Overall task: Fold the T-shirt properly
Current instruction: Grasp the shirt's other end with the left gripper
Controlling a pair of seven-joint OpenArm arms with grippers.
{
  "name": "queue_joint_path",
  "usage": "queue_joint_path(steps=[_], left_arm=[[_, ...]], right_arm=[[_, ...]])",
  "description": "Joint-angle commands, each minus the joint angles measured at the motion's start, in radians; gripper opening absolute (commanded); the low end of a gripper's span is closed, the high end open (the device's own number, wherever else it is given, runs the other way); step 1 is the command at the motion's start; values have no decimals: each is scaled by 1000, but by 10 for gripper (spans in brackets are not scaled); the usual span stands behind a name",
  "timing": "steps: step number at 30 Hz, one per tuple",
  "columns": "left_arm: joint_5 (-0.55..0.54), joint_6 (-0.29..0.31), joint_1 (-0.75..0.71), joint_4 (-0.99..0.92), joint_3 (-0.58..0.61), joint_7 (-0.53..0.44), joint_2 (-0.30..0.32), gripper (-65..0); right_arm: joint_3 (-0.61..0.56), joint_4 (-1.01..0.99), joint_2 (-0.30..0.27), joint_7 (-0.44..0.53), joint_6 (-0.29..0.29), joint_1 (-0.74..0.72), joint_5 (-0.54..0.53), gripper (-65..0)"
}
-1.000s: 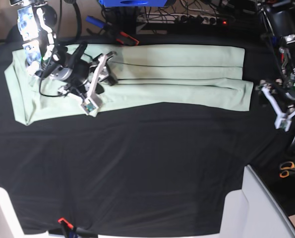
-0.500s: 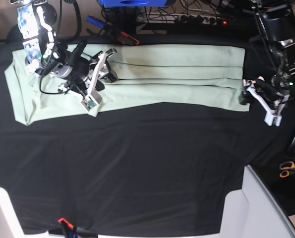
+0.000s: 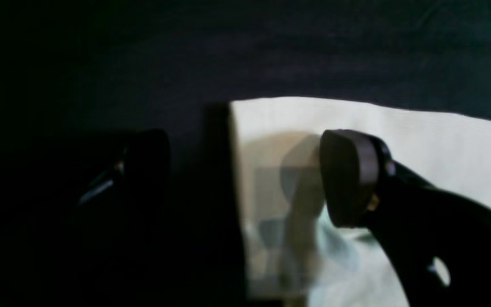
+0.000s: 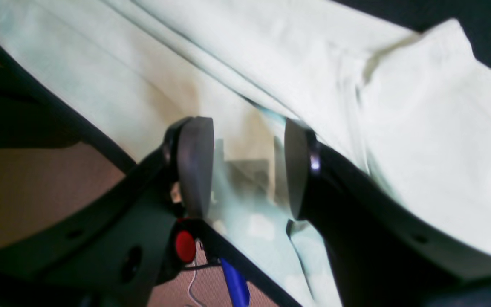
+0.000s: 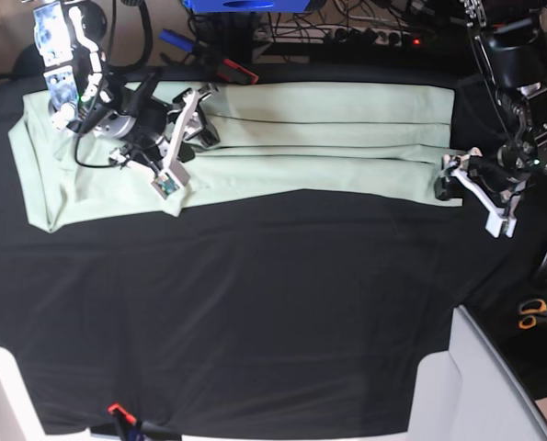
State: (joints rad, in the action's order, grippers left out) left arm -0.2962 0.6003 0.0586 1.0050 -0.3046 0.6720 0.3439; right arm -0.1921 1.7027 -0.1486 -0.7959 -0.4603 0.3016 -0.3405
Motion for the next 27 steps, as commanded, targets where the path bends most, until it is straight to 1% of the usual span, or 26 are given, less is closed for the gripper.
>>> queue_joint_path(steps=[1, 2, 3, 4, 6, 9, 10, 11, 16, 18, 20, 23, 27], left_arm=[[-7, -1, 14, -5, -5, -13, 21, -118], [-7, -1, 24, -21, -5, -14, 21, -121], [-7, -1, 27, -30, -5, -14, 19, -143], [-7, -1, 27, -33, -5, -14, 19, -178], [-7, -1, 27, -33, -5, -14, 16, -302], [-7, -1, 34, -31, -5, -14, 16, -524], [-7, -1, 34, -31, -5, -14, 16, -576], [-7, -1, 34, -31, -5, -14, 16, -606], [-7, -1, 39, -24, -6, -14, 22, -618], [-7, -1, 28, 27, -5, -13, 21, -623], [-7, -1, -9, 97, -8, -10, 19, -650], [-7, -1, -56, 202, -5, -8, 16, -650], [-7, -1, -101, 266, -5, -8, 16, -650]], right_arm=[[4, 13, -3, 20, -7, 3, -16, -386], [6, 13, -3, 20, -8, 5, -16, -386], [9, 13, -3, 20, -8, 5, -16, -386], [9, 13, -3, 20, -8, 5, -16, -386], [9, 13, -3, 20, -10, 5, -16, -386], [7, 13, -3, 20, -10, 5, -16, -386], [7, 13, -3, 20, -10, 5, -16, -386], [7, 13, -3, 20, -10, 5, -16, -386], [4, 13, -3, 20, -10, 5, -16, -386], [4, 12, -3, 20, -10, 5, -16, -386], [4, 12, -3, 20, -10, 5, -16, -386], [3, 12, -3, 20, -10, 5, -16, -386], [3, 12, -1, 20, -10, 5, -16, -386]])
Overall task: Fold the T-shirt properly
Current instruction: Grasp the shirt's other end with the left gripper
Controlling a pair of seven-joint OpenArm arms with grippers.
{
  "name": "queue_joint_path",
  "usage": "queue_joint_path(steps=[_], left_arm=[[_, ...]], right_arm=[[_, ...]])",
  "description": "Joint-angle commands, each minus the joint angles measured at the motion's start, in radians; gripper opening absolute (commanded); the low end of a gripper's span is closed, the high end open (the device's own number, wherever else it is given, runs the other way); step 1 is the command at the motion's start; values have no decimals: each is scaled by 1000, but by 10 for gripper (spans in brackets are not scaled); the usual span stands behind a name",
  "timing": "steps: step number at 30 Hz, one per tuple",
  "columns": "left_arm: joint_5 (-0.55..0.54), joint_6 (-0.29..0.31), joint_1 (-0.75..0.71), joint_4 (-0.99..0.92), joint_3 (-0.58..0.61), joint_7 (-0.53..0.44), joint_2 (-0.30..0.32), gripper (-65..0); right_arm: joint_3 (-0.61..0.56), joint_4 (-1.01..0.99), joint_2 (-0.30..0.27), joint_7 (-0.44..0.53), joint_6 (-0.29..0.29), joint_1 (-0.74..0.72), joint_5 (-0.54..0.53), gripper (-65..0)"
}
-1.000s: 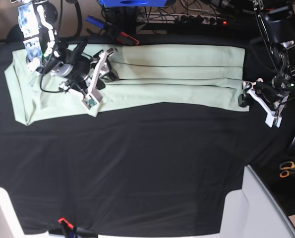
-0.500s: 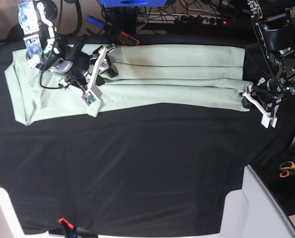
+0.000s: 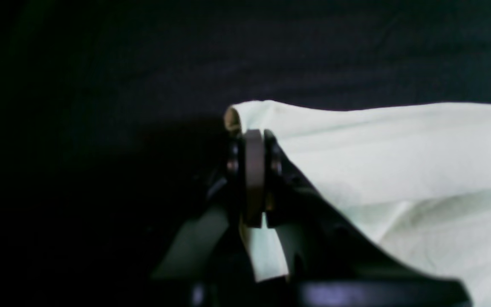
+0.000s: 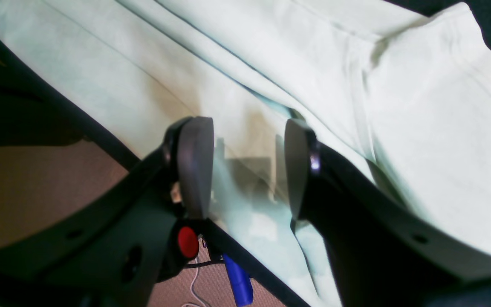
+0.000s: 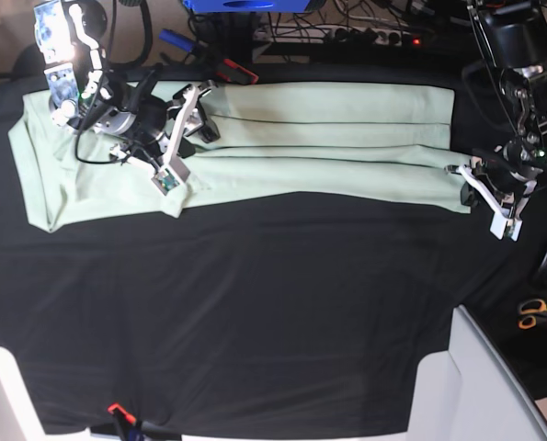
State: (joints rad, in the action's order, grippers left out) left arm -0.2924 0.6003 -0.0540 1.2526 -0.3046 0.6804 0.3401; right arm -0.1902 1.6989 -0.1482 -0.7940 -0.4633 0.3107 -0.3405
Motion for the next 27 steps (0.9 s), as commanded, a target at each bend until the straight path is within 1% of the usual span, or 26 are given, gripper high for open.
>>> queue_joint_path(steps=[1, 4, 11, 14, 16, 21, 27], left_arm=[[-11, -1, 3, 29, -5, -17, 20, -650], [-11, 0, -39, 72, -3, -17, 18, -650], [-11, 2, -136, 210, 6, -17, -22, -650], [-11, 2, -166, 243, 86, -17, -14, -650], [-11, 0, -180, 247, 112, -17, -14, -650], [-11, 0, -211, 263, 124, -17, -17, -650], [-11, 4, -292, 410, 124, -17, -9, -650]], right_arm=[[1, 16, -1, 18, -7, -5, -16, -386], [1, 16, -1, 18, -7, -5, -16, -386], [1, 16, 0, 18, -7, -5, -18, -386], [1, 16, 0, 18, -7, -5, -18, -386], [1, 16, 0, 18, -7, -5, -18, -386], [1, 16, 0, 18, -7, -3, -18, -386], [1, 16, 3, 18, -4, -3, -18, -386]])
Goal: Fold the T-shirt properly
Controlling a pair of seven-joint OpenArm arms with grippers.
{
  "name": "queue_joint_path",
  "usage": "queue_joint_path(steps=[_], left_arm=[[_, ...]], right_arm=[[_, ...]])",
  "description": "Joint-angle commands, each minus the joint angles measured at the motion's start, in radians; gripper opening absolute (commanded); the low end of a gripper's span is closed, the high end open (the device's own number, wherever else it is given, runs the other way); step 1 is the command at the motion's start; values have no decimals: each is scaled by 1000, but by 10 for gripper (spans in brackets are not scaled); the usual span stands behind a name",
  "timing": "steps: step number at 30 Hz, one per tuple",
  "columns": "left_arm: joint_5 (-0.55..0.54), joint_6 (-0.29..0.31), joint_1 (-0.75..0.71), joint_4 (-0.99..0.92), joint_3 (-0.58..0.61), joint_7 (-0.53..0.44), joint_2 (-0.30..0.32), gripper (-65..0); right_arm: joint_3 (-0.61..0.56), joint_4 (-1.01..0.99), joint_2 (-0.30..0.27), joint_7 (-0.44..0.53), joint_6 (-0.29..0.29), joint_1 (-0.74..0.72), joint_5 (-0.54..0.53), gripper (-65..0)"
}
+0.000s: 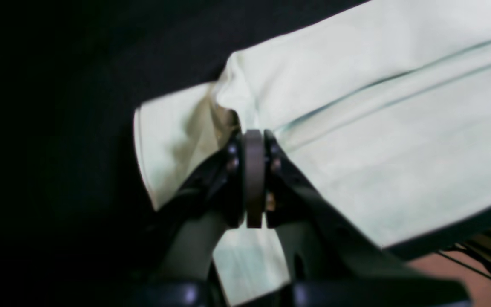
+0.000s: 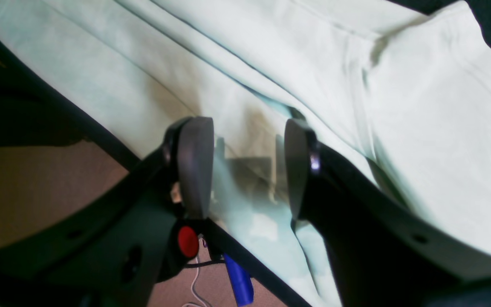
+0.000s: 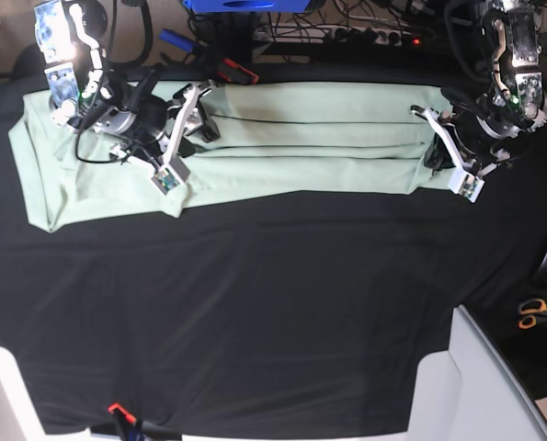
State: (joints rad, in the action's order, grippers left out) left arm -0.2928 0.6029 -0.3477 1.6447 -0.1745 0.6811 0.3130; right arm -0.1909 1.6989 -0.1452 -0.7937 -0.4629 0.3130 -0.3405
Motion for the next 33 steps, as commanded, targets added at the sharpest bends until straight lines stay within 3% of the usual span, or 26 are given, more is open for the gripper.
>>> queue_joint_path(steps=[1, 6, 17, 27, 33], left_arm=[[-9, 1, -11, 38, -6, -18, 24, -650], [11, 1, -54, 75, 51, -19, 61, -650], [266, 1, -92, 79, 160, -25, 68, -650], [406, 1, -119, 113, 273, -25, 163, -650], [567, 1, -156, 157, 293, -27, 162, -650]], right_arm=[[1, 16, 5, 18, -4, -7, -18, -386], [1, 16, 19, 15, -4, -8, -16, -386], [1, 16, 19, 17, -3, -10, -16, -386], [5, -26, 43, 18, -3, -25, -16, -386], [1, -118, 68, 35, -3, -50, -16, -386]])
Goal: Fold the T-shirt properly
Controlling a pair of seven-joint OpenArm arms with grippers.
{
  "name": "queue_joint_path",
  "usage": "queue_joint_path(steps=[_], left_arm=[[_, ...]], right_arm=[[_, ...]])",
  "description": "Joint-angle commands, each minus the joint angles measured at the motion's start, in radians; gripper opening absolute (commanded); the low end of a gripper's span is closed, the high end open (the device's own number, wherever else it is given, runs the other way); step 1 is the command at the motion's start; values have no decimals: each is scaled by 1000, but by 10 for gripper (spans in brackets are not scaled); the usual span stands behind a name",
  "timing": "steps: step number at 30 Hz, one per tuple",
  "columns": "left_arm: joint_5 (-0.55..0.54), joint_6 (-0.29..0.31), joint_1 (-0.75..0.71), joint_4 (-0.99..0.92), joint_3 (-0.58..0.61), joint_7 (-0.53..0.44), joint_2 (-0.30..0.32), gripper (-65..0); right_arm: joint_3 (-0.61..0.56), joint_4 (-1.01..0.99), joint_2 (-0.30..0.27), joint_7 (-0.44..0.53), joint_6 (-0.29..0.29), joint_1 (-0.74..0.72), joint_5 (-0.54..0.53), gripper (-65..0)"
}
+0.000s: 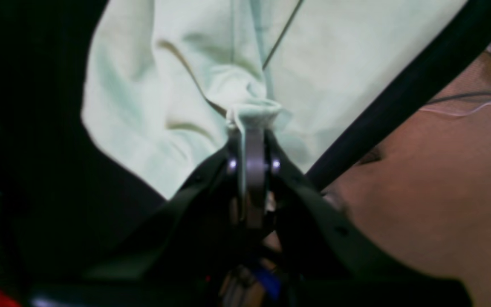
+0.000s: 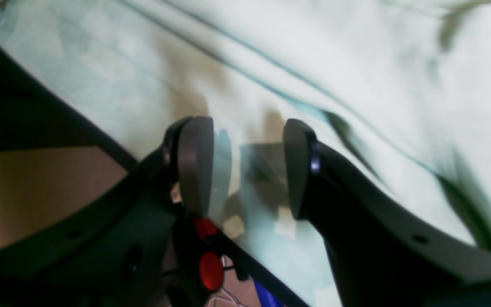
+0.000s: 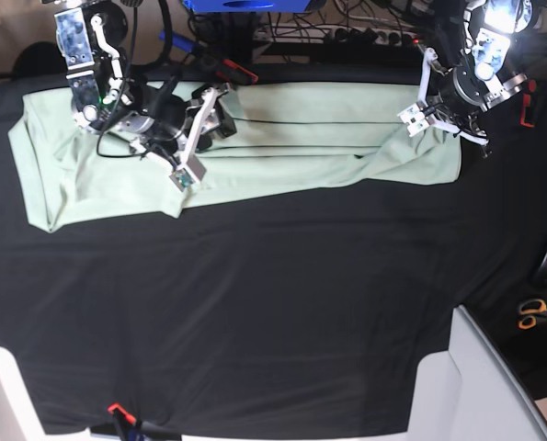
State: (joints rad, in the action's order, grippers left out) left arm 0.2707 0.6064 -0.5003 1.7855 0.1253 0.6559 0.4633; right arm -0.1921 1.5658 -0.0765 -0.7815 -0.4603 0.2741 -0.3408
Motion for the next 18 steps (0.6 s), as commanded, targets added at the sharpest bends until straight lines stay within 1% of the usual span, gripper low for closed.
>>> queue_joint_path(steps=[1, 2, 4, 10, 13, 18], left_arm=[[28, -3, -8, 17, -6, -2, 12, -650], [48, -3, -11, 17, -6, -5, 12, -650], [83, -3, -14, 12, -6, -46, 12, -650], [209, -3, -65, 9, -6, -143, 10, -650], [253, -4, -87, 9, -6, -195, 12, -650], [336, -7, -77, -22, -8, -210, 10, -650]], right_arm=[[3, 15, 2, 37, -5, -11, -17, -386], [3, 15, 7, 46, -5, -11, -19, -386], [9, 15, 17, 47, -5, -11, -16, -386], [4, 15, 20, 53, -5, -11, -17, -386], [6, 15, 20, 53, -5, -12, -17, -386], [10, 15, 20, 53, -5, -12, -17, -386]])
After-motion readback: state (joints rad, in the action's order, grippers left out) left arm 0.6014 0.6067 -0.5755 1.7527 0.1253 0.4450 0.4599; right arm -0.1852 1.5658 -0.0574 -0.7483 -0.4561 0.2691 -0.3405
